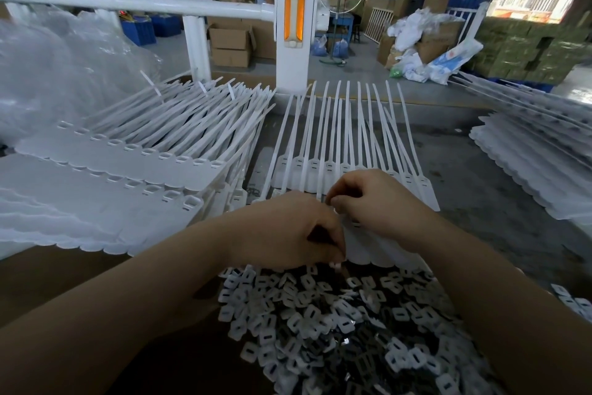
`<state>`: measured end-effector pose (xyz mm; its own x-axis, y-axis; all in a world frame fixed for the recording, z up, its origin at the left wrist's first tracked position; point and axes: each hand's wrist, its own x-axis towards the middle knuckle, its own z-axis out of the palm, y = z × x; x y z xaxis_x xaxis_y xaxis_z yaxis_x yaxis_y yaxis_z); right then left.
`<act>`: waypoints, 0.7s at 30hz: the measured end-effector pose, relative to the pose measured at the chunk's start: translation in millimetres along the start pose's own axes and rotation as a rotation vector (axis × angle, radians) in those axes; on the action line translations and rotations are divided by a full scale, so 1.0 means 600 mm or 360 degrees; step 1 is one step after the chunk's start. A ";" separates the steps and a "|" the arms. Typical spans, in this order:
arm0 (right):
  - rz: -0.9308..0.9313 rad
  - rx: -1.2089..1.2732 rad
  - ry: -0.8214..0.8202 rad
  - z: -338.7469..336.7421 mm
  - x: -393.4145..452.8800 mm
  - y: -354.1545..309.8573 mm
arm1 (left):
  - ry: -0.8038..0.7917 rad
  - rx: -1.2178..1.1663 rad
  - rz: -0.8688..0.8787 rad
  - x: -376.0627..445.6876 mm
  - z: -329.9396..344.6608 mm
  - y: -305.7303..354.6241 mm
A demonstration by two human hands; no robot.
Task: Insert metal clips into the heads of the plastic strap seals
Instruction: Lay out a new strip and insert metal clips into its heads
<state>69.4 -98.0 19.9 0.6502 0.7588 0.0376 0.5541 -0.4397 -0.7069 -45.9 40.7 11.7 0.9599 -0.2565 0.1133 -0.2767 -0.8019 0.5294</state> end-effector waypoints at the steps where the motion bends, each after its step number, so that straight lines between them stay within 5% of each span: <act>1: 0.0015 0.0034 0.0018 -0.001 -0.001 -0.001 | 0.0076 -0.0112 -0.0083 -0.001 -0.002 0.001; 8: 0.0062 0.0395 0.0144 -0.008 -0.001 -0.009 | 0.0652 -0.1037 -0.0700 0.001 -0.024 -0.010; 21: -0.0061 0.0151 0.0072 -0.003 -0.004 -0.008 | 0.0802 -0.0763 -0.0788 0.007 -0.014 -0.010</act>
<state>66.0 -98.5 24.4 0.6537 0.7506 0.0961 0.5286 -0.3620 -0.7679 -40.0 49.3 16.1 0.9020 0.4251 0.0750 0.1202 -0.4142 0.9022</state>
